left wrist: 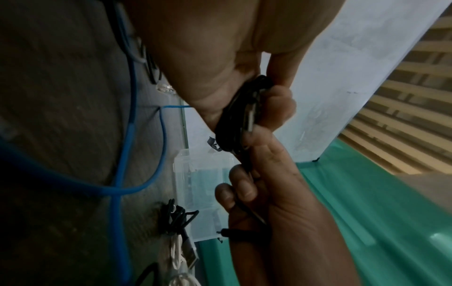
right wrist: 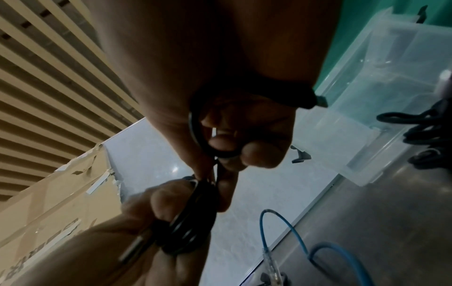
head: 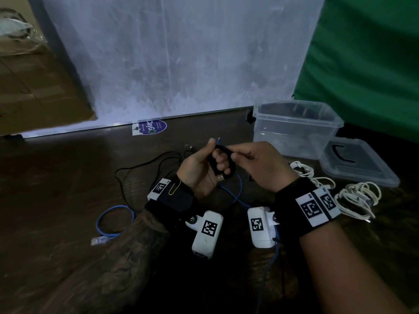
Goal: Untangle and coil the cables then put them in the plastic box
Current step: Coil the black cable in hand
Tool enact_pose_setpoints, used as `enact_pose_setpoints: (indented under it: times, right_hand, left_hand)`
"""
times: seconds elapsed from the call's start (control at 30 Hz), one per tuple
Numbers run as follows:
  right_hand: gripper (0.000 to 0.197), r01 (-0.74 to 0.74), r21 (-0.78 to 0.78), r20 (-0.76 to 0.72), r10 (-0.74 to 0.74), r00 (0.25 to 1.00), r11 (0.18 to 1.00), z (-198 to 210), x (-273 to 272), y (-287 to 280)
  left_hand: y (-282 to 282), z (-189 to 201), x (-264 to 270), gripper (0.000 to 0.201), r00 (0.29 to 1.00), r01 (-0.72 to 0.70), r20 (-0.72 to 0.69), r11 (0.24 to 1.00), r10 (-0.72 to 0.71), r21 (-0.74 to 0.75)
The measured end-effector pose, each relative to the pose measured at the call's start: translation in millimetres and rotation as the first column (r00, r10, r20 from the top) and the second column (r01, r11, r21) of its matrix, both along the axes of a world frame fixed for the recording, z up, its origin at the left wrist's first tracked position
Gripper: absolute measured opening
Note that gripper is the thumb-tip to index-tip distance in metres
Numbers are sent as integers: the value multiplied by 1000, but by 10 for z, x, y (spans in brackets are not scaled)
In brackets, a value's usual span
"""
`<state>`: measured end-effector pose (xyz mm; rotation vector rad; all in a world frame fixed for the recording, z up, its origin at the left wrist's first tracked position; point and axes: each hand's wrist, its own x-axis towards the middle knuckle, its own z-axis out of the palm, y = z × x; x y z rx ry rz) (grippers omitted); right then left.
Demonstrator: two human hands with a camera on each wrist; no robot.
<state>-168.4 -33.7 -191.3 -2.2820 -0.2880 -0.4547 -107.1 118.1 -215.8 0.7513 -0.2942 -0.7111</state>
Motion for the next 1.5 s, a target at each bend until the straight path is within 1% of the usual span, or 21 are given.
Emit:
enact_pose_setpoints:
  times: [0.13,0.23,0.3,0.37,0.43,0.47,0.5,0.53,0.6,0.7,0.77,0.87,0.97,1.0,1.07,1.17,1.2,1.27,1.33,1.43,1.5]
  right_hand:
    - [27,82,38,27,-83,996,996,-5,25,-24]
    - [26,68,81,6,-68,998,994,-7,22,-23]
    - [27,50,141,-82,-38,996,989,-28,24,-33]
    - [23,50,161,-237,-10,972,986,-59,19,-44]
    - [14,32,110,-354,9,935,993,-64,2,-50]
    - [14,28,63,-380,-1,925,998,-52,-10,-49]
    - [21,32,40,-389,-14,921,999,-33,-19,-40]
    - [28,40,63,-394,-12,919,997,-25,-19,-45]
    - [34,39,217,-429,60,901,975,-17,-27,-45]
    - [31,-12,401,-426,198,883,916,-27,-48,-63]
    - [26,-72,455,-406,279,870,887,-37,-62,-105]
    - [22,-174,382,-399,332,855,908,-59,-56,-149]
    - [21,-184,217,-503,271,820,959,-101,-26,-144]
    - [21,-172,181,-540,244,806,968,-114,-20,-142]
    - [17,-115,198,-568,209,796,973,-142,-9,-155]
    - [12,33,220,-483,80,872,975,-165,33,-205]
    - [13,73,247,-444,46,895,966,-169,48,-219]
    - [11,126,384,-362,24,932,915,-179,77,-230]
    - [11,167,562,-296,8,955,810,-177,95,-222]
    - [12,202,710,-274,1,962,674,-176,124,-197]
    - [13,203,752,-297,48,954,627,-185,134,-156]
  left_hand:
    - [-49,-45,-5,40,995,-86,55,995,83,41]
    - [-41,-97,33,37,999,-24,-36,1000,24,2]
    - [-51,-135,58,39,996,-21,-86,999,18,-29]
    - [-43,-178,109,40,986,-108,-131,993,100,-56]
    - [-3,-211,191,40,970,-202,-148,978,192,-56]
    - [30,-225,240,41,962,-237,-154,970,227,-56]
    - [54,-240,286,41,954,-265,-162,963,253,-55]
    - [76,-261,323,41,947,-284,-172,957,272,-52]
    - [90,-303,359,41,938,-303,-190,952,289,-49]
    - [87,-339,367,41,929,-315,-221,947,295,-60]
    - [93,-335,373,41,929,-307,-236,950,285,-61]
    - [97,-329,359,41,932,-297,-233,953,277,-54]
    - [93,-320,337,41,933,-292,-241,953,266,-80]
    - [93,-312,330,41,937,-282,-240,955,253,-93]
    - [94,-291,308,43,953,-239,-214,965,212,-109]
    - [74,-269,261,49,980,-149,-151,982,131,-112]
    - [63,-269,244,49,986,-113,-134,987,98,-111]
    - [38,-264,212,46,993,-49,-108,993,37,-109]
    - [21,-251,177,41,995,-10,-97,995,0,-97]
    - [-2,-238,114,40,994,33,-97,996,-41,-79]
    - [-28,-231,59,43,993,74,-89,995,-80,-70]
